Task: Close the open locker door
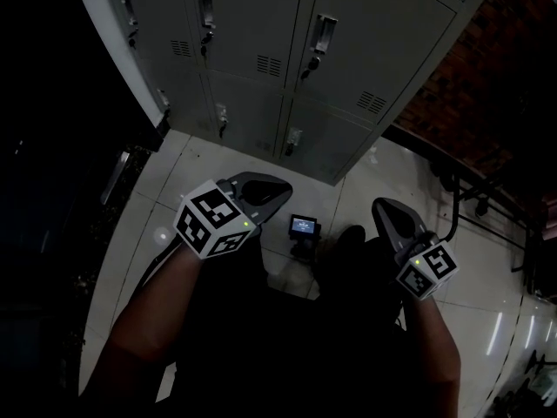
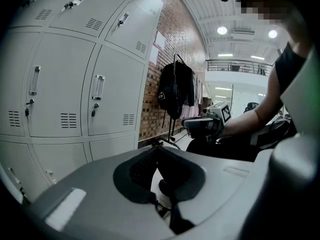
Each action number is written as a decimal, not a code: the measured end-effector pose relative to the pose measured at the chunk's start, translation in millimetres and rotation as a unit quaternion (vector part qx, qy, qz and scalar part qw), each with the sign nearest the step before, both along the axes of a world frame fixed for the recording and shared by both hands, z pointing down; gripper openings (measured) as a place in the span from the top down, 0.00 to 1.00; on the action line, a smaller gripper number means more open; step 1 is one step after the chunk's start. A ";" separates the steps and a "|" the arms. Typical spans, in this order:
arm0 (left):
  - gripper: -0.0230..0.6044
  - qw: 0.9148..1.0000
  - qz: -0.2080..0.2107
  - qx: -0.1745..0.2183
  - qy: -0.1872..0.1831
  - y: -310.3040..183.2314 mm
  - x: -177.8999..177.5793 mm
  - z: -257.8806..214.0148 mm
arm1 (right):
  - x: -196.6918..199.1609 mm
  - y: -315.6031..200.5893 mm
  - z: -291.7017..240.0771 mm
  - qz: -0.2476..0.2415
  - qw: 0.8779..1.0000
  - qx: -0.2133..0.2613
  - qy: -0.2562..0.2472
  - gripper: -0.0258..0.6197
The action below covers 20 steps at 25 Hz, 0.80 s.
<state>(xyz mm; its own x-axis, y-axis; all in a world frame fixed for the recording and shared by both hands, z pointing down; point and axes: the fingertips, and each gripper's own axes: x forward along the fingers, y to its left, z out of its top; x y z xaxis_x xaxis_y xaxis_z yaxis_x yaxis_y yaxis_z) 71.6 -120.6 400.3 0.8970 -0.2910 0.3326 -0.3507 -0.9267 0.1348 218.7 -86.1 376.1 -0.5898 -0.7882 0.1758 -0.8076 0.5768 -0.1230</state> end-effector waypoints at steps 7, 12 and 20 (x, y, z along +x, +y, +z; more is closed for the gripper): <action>0.94 1.000 -0.002 -0.002 -0.005 -0.3 -3.4 1.9 | -0.7 -1.2 1.2 -0.002 1.000 -0.004 -0.008 0.96; 0.94 1.000 -0.002 0.001 -0.012 0.4 -2.9 3.0 | -1.3 -0.7 0.5 -0.005 1.000 -0.006 -0.012 0.96; 0.94 1.000 -0.002 0.001 -0.014 -0.3 -3.6 3.1 | -3.9 -1.5 0.7 -0.009 1.000 -0.007 -0.010 0.96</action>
<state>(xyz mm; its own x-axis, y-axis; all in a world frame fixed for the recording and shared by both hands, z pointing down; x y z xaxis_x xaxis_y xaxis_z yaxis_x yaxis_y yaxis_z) 68.1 -120.9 403.3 0.8862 -0.2962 0.3562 -0.3588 -0.9252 0.1233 214.8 -87.6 376.8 -0.6066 -0.7755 0.1747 -0.7949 0.5889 -0.1459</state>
